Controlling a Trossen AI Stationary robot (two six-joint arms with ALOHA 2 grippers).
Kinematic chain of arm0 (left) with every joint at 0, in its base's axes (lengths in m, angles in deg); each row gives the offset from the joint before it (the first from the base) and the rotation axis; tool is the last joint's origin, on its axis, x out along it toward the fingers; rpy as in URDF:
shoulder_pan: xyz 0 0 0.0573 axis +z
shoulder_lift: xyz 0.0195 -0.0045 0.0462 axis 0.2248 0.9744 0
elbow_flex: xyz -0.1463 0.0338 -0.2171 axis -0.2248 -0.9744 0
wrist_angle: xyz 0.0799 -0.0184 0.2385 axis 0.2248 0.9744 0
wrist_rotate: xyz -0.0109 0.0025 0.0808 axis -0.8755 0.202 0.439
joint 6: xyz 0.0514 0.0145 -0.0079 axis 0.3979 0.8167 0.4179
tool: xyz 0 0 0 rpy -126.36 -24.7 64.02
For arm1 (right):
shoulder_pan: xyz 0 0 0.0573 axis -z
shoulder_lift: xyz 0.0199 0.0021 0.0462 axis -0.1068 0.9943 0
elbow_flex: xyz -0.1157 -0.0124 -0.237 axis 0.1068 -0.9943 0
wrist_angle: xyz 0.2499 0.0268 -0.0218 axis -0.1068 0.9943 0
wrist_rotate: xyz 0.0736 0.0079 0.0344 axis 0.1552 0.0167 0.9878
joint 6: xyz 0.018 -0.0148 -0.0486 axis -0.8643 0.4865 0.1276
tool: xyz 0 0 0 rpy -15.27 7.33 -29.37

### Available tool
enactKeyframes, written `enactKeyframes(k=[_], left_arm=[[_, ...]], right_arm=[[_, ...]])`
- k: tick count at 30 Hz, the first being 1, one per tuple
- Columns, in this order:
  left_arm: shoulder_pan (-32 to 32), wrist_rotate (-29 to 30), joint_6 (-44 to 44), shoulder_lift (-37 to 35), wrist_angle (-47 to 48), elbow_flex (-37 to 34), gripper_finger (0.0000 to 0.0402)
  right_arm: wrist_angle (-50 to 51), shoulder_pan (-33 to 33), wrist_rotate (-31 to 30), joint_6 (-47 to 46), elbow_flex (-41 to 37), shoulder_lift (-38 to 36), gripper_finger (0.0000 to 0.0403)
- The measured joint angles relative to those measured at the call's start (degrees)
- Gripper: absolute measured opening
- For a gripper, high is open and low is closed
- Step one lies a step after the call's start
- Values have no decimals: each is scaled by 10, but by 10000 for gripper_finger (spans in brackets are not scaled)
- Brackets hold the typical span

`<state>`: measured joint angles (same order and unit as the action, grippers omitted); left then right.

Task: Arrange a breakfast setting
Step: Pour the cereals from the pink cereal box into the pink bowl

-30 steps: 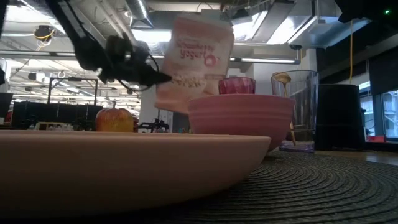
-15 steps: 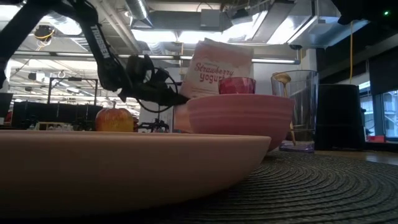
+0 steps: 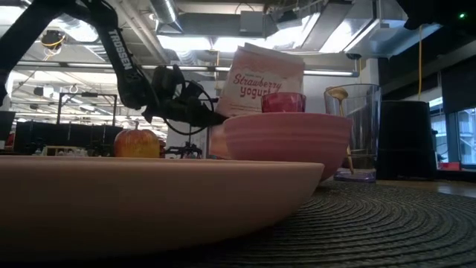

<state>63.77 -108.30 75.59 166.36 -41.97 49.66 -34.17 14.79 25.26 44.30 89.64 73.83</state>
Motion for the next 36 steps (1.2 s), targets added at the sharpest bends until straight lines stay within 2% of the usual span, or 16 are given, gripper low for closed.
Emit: enactKeyframes(k=[12, 18, 24, 27, 36], left_arm=[[0, -2, -27, 0, 12, 0, 43], [-2, -10, 6, -1, 121, 33, 70], [-19, 36, 84, -1, 240, 68, 103], [-27, 59, 102, -1, 261, 74, 117], [-30, 60, 94, -1, 263, 76, 162]], right_arm=[[0, 0, 0, 0, 0, 0, 0], [0, 0, 0, 0, 0, 0, 0], [-1, 0, 0, 0, 0, 0, 0], [0, 0, 0, 0, 0, 0, 0], [0, 0, -1, 0, 0, 0, 0]])
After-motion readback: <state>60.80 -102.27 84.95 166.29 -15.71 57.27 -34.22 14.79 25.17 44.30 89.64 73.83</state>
